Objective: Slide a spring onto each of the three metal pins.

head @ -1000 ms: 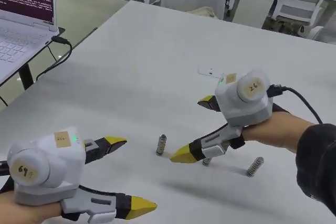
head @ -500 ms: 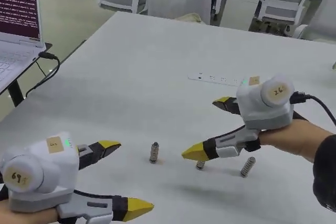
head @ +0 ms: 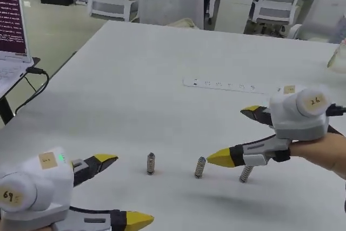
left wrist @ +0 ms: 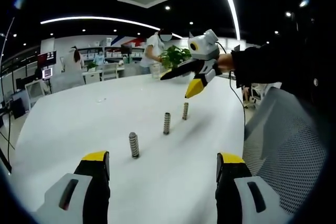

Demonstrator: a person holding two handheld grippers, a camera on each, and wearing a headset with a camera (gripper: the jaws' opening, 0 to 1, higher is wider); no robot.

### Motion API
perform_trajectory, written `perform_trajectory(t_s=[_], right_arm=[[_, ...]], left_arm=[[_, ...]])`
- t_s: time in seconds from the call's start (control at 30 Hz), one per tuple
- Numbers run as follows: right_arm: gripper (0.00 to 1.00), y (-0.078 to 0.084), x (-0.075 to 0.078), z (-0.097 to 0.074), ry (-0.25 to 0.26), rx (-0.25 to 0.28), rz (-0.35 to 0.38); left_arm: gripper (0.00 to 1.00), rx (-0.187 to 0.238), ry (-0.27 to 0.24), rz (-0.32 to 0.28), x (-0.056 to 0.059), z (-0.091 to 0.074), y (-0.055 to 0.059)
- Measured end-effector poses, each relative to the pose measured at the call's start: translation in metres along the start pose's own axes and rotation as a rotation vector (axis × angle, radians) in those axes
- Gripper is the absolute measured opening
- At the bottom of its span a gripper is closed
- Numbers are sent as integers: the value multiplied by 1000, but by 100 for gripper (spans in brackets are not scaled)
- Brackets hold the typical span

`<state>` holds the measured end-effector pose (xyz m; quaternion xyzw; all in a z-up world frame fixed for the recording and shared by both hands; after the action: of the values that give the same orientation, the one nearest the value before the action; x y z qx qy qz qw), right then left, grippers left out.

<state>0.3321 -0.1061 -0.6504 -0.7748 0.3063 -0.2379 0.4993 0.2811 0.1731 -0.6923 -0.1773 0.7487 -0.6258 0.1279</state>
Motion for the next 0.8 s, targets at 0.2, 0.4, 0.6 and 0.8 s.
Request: perform_trajectory(t_s=[0.2,0.4,0.6,0.8], right_arm=[[100,13,6,-21,47,14,37],[100,25,3,-42,91,26,73],[100,38,-6,-61,121,31,95],[100,49,-18,-74,143,35,115]], left_arm=[[81,-12,1,4,1,1,-1],[81,-18,-6,5,1,0,-2],[81,-16,-8,6,2,-1,-4],[80,-9,-7,10,6,-2,-6]])
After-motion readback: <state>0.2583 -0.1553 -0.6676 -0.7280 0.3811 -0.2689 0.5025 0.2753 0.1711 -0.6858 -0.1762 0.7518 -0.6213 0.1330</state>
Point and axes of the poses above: the centre of the closed fingertips' face, and the gripper's own axes: z roughly forward along the fingers, x roughly to its right, y roughly out of its underside, the point moved 7 cm from there along -z, roughly backward along the fingers, and after that the axes turned 9 degrees about x, right-handed, at the moved point
